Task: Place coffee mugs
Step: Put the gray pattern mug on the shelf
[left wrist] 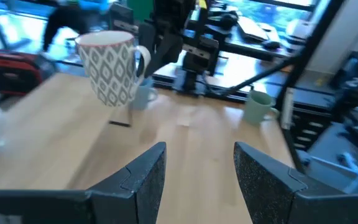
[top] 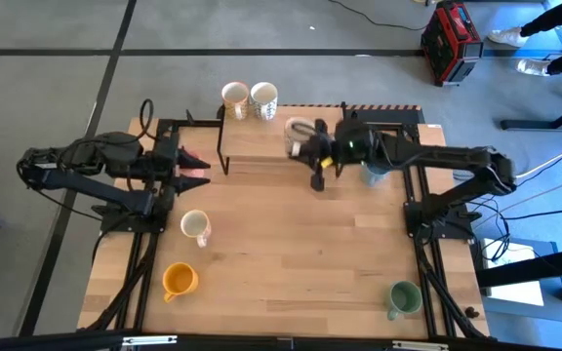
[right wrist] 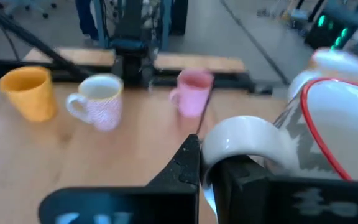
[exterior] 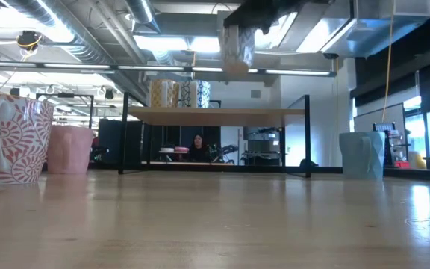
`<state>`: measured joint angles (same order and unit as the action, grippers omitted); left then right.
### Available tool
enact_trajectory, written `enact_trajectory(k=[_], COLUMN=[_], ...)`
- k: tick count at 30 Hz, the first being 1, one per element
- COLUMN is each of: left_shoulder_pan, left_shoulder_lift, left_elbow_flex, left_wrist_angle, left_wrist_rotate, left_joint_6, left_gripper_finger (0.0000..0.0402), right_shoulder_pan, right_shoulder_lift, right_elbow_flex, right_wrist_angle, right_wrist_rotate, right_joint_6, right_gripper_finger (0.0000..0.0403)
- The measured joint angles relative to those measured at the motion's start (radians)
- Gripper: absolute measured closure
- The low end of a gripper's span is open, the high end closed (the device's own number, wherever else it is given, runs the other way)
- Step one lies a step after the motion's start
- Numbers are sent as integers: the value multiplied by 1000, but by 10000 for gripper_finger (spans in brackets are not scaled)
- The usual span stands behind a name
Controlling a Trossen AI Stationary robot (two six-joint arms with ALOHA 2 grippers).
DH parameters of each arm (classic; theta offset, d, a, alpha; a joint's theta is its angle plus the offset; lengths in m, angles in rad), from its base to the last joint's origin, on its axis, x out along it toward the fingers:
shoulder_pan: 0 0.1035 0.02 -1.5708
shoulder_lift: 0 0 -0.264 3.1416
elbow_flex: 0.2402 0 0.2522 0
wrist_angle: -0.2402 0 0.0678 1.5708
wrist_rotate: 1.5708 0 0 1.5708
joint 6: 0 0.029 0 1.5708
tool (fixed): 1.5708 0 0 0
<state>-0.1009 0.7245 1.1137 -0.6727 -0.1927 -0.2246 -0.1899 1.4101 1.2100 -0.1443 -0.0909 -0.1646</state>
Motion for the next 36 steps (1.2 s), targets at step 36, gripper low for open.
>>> enact_trajectory(k=[36], left_shoulder_pan=[0], left_shoulder_lift=[2], left_elbow_flex=[0], left_wrist_angle=[9], left_wrist_rotate=[-270], left_joint_6=[-3], left_gripper_finger=[218], right_shoulder_pan=[-495], right_shoulder_lift=[404], right_elbow_flex=[203], right_wrist_angle=[22], right_wrist_rotate=[-523], right_joint_6=[-448], right_gripper_finger=[400])
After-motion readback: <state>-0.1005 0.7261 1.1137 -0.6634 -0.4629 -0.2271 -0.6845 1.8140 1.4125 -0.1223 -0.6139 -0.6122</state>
